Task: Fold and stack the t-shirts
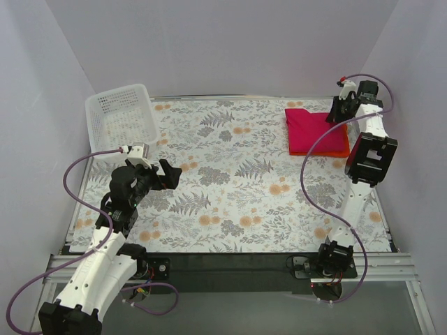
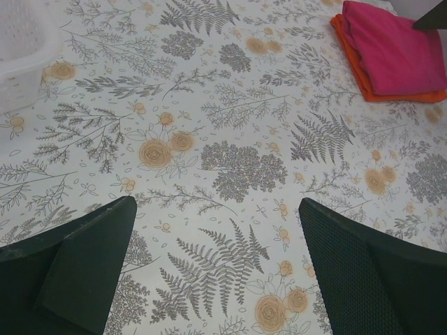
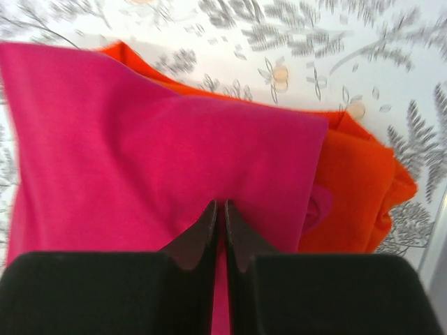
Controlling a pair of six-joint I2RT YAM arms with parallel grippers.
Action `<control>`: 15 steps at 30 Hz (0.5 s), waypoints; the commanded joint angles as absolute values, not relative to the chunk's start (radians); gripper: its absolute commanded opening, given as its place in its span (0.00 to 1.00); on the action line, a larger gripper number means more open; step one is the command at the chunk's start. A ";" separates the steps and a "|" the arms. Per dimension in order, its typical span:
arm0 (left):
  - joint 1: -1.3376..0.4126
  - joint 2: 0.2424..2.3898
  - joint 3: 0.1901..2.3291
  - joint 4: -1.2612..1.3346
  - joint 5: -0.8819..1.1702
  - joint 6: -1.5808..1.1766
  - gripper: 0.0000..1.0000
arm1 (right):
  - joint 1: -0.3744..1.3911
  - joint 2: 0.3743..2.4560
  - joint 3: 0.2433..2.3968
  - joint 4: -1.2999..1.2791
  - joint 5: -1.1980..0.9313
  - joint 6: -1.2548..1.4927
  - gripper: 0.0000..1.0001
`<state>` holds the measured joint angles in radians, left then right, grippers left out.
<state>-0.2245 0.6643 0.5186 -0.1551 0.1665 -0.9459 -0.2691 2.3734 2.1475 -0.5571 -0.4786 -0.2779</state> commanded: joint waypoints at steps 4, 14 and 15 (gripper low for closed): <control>-0.221 0.676 0.520 -0.141 0.184 -0.930 0.96 | -0.285 2.434 2.141 -0.557 -0.339 -0.252 0.12; -0.221 0.676 0.519 -0.141 0.187 -0.931 0.96 | -0.288 2.335 2.125 -0.558 -0.438 -0.354 0.35; -0.221 0.676 0.520 -0.141 0.189 -0.931 0.96 | -0.288 2.318 2.122 -0.561 -0.461 -0.360 0.38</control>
